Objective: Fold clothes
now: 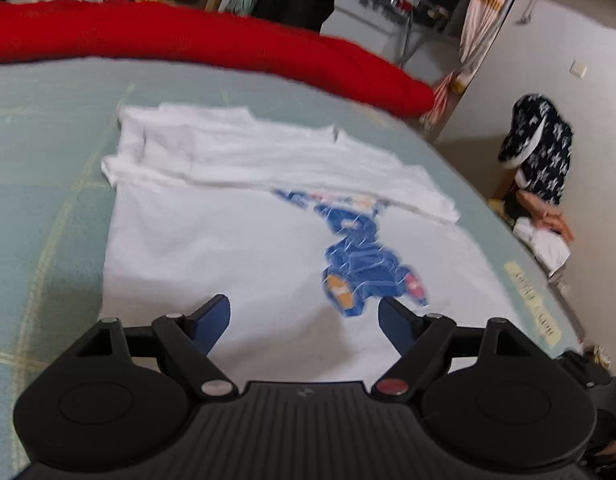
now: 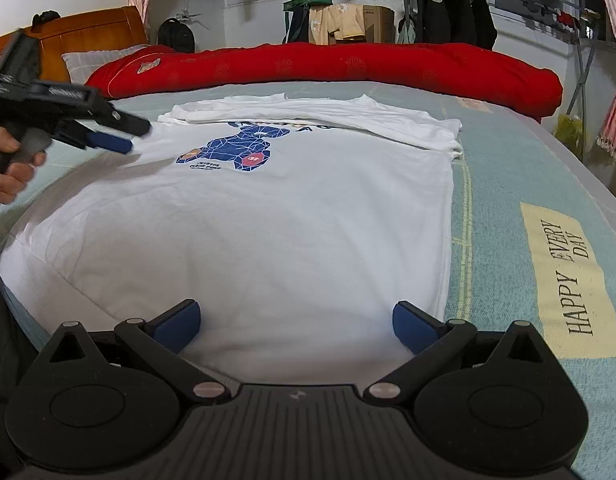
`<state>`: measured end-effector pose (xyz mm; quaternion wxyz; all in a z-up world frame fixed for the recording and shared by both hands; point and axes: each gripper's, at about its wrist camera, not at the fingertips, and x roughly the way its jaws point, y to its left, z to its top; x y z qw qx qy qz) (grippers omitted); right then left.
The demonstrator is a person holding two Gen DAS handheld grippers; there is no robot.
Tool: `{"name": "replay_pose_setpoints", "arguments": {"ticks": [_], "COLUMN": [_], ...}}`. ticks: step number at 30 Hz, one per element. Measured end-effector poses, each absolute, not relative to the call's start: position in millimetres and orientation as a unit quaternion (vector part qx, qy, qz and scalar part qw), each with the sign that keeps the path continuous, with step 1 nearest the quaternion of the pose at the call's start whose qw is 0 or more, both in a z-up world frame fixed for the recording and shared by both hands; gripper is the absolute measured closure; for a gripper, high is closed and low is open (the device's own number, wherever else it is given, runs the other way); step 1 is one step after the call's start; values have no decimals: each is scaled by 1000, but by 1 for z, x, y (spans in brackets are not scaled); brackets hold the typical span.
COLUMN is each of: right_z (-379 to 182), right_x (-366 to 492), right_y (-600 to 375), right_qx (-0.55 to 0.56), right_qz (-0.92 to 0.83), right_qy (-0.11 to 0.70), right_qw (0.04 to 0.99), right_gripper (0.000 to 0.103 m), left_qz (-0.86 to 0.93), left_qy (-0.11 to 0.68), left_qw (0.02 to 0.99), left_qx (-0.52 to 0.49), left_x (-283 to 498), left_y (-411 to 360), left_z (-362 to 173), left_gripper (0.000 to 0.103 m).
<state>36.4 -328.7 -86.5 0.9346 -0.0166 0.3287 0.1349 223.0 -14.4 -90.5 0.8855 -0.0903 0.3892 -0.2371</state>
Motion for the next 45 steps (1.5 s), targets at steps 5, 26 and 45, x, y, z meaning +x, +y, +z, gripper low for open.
{"name": "replay_pose_setpoints", "arguments": {"ticks": [5,26,45], "right_z": [-80,-83,-82], "right_x": [36,48,31], "right_y": [-326,-308,-302], "right_qx": [-18,-13,-57], "right_qz": [123,148,128], "right_qy": [342,338,319], "right_qw": [931,929,937], "right_gripper": [0,0,0], "left_qz": [-161,-167,-188], "left_qy": [393,375,386], "left_qw": [900,907,903], "left_qx": [-96,-90,-13], "left_x": [230,249,85], "left_y": [12,19,-2], "left_z": [-90,-67,-80], "left_gripper": [22,22,17]}}
